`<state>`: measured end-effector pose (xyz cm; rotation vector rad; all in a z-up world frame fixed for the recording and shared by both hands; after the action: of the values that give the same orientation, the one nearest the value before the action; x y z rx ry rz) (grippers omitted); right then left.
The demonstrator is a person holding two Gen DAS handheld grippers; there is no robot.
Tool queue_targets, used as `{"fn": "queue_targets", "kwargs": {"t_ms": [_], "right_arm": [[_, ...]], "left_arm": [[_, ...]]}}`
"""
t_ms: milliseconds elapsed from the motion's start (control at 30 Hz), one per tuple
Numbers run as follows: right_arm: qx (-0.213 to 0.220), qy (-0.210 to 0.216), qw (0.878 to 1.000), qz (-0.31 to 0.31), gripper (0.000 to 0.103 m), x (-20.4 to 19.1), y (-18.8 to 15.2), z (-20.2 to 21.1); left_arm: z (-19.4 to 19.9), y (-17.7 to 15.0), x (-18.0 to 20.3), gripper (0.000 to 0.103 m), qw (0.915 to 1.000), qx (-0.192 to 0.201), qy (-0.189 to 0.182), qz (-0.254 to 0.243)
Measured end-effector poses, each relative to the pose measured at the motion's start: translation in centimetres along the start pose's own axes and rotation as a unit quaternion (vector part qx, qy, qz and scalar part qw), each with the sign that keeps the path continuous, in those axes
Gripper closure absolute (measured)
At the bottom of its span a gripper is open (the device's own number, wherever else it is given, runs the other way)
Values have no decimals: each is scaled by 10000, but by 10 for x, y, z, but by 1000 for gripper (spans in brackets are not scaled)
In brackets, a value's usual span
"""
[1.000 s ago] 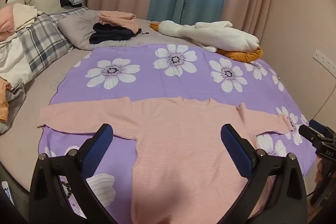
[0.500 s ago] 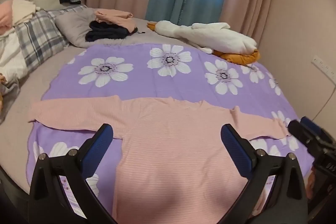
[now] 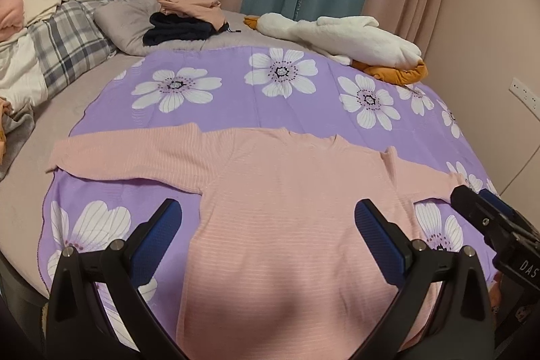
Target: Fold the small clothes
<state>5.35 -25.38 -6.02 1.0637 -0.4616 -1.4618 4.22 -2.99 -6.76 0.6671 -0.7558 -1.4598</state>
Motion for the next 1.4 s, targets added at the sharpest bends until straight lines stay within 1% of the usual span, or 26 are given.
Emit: {"fn": "queue_targets", "kwargs": {"t_ms": [267, 433, 800, 967, 1400], "right_arm": [[-152, -16, 9999, 28, 1, 0, -7, -7], [-227, 67, 9997, 9, 1, 1, -9, -9], [-272, 98, 9996, -9, 1, -1, -15, -12], [-282, 95, 9996, -15, 1, 0, -15, -13], [-291, 91, 9995, -21, 1, 0, -15, -14]], "left_arm": [[-4, -3, 0, 1, 9997, -121, -165, 146], [-6, -6, -1, 1, 9996, -191, -128, 135], [-6, -11, -4, 1, 9996, -222, -139, 125], [-7, -12, -3, 1, 9996, -245, -69, 87], [-7, -14, -1, 1, 9995, -261, -144, 47]]}}
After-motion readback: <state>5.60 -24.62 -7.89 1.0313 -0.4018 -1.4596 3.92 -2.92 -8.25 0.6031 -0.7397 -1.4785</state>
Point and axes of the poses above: each gripper's, at about its wrist camera, not at the fingertips, and z roughly against the way its jaws point, x to its right, y to its top, the point moved 5 cm from there along -z, roughly the way its jaws point, and after that the axes turned 12 degrees about -z, right-handed, at the moved point
